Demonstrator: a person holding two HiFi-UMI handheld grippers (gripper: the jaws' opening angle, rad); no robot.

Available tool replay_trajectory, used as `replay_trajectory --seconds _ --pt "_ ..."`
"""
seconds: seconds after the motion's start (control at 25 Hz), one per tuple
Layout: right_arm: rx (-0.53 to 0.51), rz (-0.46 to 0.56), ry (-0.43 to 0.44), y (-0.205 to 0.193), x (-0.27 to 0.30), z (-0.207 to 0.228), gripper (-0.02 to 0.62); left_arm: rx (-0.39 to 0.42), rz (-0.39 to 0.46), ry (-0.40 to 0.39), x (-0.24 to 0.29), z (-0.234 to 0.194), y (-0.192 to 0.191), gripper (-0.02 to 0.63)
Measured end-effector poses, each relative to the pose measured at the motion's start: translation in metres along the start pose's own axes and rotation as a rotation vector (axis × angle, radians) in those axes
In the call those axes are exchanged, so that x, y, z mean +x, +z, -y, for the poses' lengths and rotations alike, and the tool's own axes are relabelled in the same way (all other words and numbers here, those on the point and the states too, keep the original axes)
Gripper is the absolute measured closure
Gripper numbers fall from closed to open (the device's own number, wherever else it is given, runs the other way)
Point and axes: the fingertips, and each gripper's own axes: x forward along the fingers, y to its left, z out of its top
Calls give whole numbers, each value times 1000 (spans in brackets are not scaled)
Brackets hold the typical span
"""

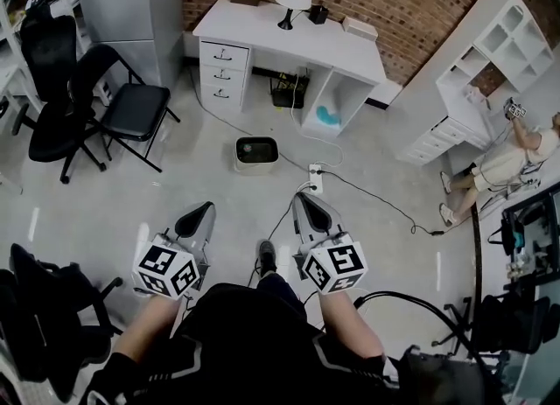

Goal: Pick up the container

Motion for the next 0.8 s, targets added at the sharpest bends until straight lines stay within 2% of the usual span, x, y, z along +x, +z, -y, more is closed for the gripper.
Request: replay_trajectory --seconds 0.52,0.8 --pt "20 -23 79 10 84 116 588 14 -20 58 140 -10 20 597" --pt "22 -33 149 14 110 177 588 -52 5 137 203 -12 37 597"
